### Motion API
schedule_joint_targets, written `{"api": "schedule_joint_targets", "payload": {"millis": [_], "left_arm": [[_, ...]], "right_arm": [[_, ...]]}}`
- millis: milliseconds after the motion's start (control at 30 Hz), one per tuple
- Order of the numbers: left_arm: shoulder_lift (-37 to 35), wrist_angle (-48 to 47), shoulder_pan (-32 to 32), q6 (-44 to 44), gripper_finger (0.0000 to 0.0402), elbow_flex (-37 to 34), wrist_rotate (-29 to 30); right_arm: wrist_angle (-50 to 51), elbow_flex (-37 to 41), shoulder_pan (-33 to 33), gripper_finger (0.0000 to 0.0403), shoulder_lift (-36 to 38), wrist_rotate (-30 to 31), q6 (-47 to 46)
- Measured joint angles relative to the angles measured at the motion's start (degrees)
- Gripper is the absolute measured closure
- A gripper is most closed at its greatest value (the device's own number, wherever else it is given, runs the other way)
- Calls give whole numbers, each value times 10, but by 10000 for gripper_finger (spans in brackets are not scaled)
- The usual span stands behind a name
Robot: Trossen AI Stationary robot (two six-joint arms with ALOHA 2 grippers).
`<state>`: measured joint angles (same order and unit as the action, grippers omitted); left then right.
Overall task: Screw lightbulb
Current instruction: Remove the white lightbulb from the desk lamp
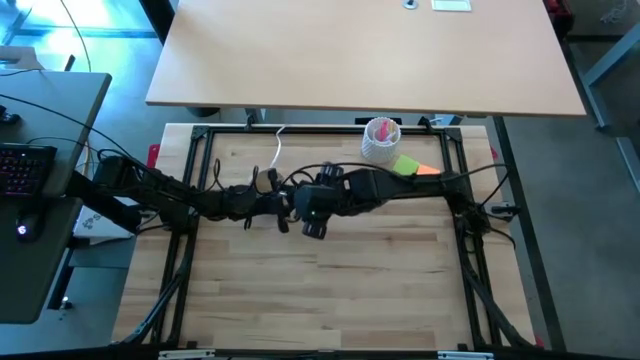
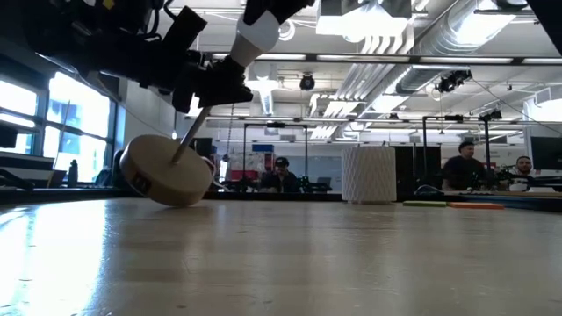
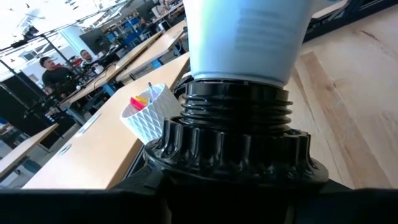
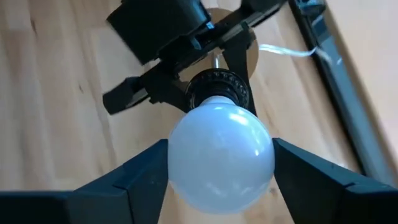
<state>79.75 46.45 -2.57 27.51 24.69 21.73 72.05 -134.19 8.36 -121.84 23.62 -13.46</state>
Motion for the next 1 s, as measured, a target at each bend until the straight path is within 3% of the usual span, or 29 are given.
{"api": "schedule_joint_targets", "payload": {"millis": [233, 500, 600, 700, 833, 1000], "left_arm": [[0, 2, 0, -5, 247, 0, -20], [-1, 5, 9, -37, 247, 1, -79], [-1, 6, 12, -41, 247, 1, -97], [-2, 8, 16, -46, 247, 1, -103], [-2, 7, 19, -49, 247, 2, -88], [0, -3, 24, -50, 247, 0, -92]], "right_arm": [[1, 0, 13, 158, 0, 15, 174], [2, 1, 59, 160, -2, 70, 612], [-1, 1, 79, 160, -5, 103, 720], [-28, 2, 96, 160, -5, 141, 732], [-82, -1, 109, 162, -2, 166, 617], [-90, 0, 103, 159, -2, 151, 504]]}}
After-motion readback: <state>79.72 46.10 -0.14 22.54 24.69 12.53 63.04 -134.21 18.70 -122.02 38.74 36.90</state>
